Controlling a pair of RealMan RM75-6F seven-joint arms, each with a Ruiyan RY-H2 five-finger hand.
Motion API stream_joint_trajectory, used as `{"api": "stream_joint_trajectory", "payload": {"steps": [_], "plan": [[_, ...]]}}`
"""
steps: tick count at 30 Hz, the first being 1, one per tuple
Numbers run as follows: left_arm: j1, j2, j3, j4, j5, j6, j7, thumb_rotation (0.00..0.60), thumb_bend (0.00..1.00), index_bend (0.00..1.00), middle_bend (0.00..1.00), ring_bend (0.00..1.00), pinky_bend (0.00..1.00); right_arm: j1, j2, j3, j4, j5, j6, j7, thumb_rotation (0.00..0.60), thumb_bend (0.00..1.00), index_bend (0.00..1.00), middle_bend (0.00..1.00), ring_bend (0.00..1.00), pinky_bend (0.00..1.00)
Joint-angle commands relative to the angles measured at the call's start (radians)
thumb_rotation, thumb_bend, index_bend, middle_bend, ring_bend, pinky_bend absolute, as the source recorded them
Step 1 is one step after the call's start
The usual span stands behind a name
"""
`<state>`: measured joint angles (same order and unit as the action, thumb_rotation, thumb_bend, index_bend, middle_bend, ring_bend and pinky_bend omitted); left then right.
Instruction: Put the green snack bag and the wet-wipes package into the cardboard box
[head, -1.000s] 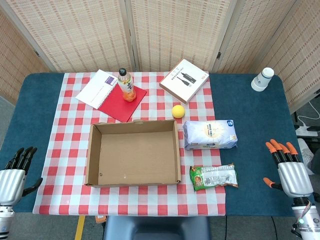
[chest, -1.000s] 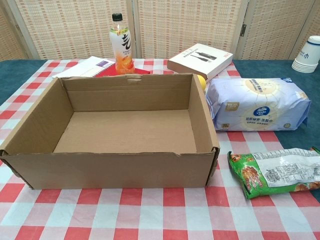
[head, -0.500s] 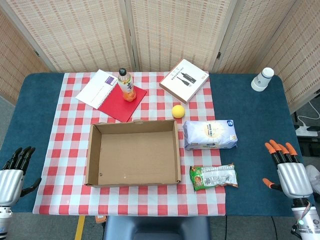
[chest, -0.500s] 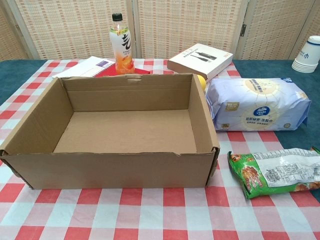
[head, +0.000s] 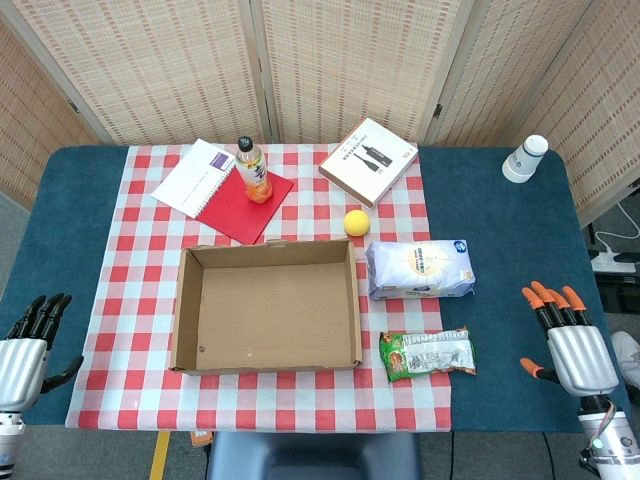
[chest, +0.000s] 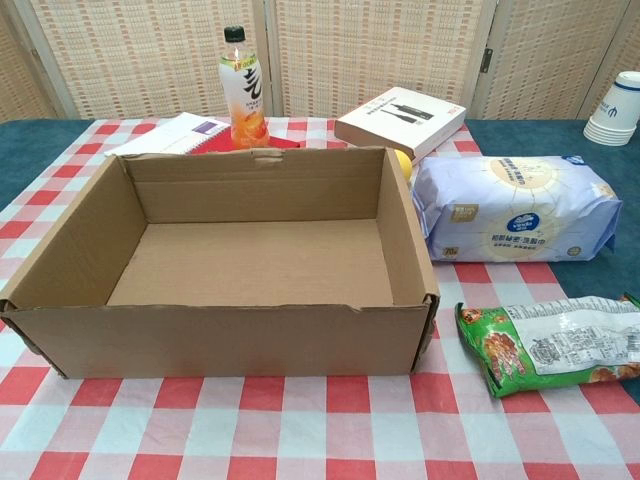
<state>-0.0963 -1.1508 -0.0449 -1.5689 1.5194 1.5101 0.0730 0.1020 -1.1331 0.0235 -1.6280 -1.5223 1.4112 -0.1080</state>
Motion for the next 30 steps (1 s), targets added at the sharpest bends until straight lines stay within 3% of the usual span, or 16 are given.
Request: {"api": "stream_joint_trajectory", "payload": {"steps": [1,8,15,30], "plan": [[-0.002,0.0,0.003,-0.002,0.0,-0.006,0.004,0.6,0.24,0.02,0.05,0.0,0.23,0.007,-0.008,-0.019,0.0,-0.022,-0.018,-0.012,0.6,0.0,0.09,0.04,0.0,0.08],[-0.002,0.003,0.006,-0.008,0.002,-0.009,0.003,0.6,0.24,0.02,0.05,0.0,0.23,0.049,-0.036,-0.067,-0.006,-0.056,-0.127,-0.052,0.6,0.0,0.17,0.07,0.01,0.14],[-0.001,0.011,0.005,-0.008,0.006,-0.003,-0.019,0.6,0.24,0.02,0.05,0.0,0.23,0.113,-0.079,-0.051,0.043,-0.068,-0.197,0.01,0.6,0.0,0.17,0.08,0.01,0.16],[-0.005,0.014,0.006,-0.003,0.005,-0.013,-0.036,0.6,0.24,0.02,0.05,0.0,0.23,0.19,-0.168,-0.043,0.075,0.003,-0.332,-0.045,0.6,0.0,0.18,0.1,0.03,0.19]]}}
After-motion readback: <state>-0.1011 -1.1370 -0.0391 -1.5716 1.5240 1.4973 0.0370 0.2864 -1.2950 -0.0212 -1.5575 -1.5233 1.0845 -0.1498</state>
